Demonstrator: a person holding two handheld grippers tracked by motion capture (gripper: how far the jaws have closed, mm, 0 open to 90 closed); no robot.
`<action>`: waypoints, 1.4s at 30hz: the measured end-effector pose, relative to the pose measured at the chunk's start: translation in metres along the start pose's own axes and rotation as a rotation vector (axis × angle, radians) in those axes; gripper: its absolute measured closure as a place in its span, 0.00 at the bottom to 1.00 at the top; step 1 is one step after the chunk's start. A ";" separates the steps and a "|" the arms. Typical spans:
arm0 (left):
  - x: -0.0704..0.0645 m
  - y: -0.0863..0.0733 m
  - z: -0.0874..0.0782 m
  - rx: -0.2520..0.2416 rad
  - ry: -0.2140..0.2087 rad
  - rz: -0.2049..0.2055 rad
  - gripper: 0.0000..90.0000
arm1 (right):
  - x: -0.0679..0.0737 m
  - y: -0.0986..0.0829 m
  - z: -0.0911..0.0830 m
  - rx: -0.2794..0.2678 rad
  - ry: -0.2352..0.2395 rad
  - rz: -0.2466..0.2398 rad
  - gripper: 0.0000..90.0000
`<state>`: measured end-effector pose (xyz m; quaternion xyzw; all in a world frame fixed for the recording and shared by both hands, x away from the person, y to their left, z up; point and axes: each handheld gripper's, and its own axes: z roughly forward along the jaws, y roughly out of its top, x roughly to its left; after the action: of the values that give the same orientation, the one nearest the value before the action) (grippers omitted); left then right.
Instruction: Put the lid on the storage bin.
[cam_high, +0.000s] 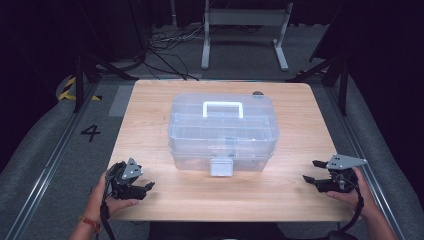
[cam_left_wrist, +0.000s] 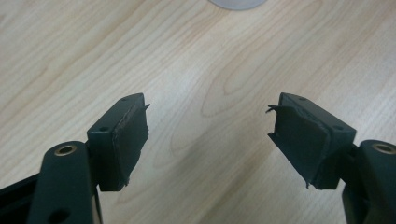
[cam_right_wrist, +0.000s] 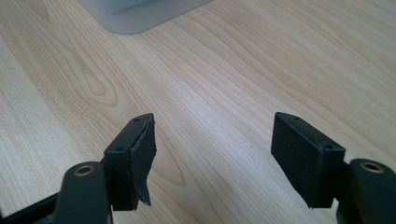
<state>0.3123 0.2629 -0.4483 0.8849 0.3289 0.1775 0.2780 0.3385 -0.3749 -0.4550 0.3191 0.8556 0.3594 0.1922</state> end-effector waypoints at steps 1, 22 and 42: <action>0.000 -0.002 0.000 0.002 0.000 0.000 0.29 | 0.000 -0.002 0.000 0.005 -0.009 0.008 0.33; 0.011 -0.051 0.005 -0.088 -0.048 -0.164 0.17 | -0.013 -0.045 0.000 0.004 -0.062 0.204 0.24; 0.010 -0.051 0.005 -0.088 -0.032 -0.171 0.17 | -0.011 -0.044 0.001 0.005 -0.074 0.209 0.23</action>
<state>0.2975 0.2997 -0.4822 0.8433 0.3906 0.1533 0.3358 0.3293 -0.4060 -0.4874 0.4202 0.8107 0.3635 0.1844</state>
